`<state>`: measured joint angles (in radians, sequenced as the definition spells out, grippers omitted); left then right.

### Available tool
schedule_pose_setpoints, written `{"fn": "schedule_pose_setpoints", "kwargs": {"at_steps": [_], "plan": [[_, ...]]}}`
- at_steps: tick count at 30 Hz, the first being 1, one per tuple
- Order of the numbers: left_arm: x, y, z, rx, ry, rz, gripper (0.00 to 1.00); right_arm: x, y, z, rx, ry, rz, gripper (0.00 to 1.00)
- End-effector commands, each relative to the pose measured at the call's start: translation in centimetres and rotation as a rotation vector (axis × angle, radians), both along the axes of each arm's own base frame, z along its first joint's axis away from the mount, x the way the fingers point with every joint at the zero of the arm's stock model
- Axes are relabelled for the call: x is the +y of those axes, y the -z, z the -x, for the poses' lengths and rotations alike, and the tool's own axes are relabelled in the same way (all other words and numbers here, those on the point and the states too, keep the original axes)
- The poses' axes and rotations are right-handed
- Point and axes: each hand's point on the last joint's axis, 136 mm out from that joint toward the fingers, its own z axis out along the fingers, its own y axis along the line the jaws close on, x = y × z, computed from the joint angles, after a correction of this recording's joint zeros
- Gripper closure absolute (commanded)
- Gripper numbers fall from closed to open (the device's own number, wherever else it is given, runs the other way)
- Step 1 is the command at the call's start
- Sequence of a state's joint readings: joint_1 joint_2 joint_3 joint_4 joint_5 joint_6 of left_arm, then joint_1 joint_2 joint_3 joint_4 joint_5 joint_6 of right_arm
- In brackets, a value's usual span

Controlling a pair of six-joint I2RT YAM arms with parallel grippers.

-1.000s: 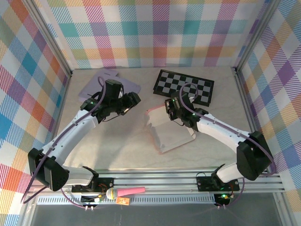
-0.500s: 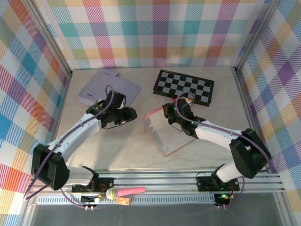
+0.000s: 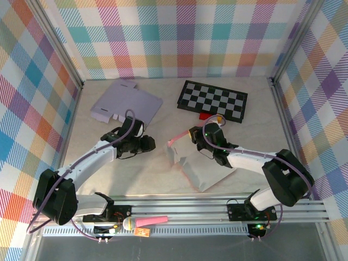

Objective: Fold the paper box

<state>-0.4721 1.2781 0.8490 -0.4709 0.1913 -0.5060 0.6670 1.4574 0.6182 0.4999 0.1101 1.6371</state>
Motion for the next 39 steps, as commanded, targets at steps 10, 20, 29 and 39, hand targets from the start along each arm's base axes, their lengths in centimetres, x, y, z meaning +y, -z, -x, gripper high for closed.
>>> {"fn": "schedule_pose_setpoints", "kwargs": {"at_steps": [10, 20, 29, 39], "plan": [[1.1, -1.7, -0.8, -0.080, -0.006, -0.044, 0.61, 1.2, -7.4, -1.0, -0.157, -0.021, -0.126, 1.00], [1.6, -0.4, -0.6, -0.052, 0.003, -0.087, 0.60, 0.0, -0.7, 1.0, -0.104, -0.039, -0.106, 1.00], [0.8, 0.8, -0.6, -0.059, 0.073, -0.079, 0.61, 0.5, -1.0, 0.6, -0.091, -0.052, -0.100, 1.00], [-2.2, 2.5, -2.2, -0.182, 0.296, -0.039, 0.61, 0.7, -0.2, 0.5, -0.047, -0.049, -0.088, 1.00]]}}
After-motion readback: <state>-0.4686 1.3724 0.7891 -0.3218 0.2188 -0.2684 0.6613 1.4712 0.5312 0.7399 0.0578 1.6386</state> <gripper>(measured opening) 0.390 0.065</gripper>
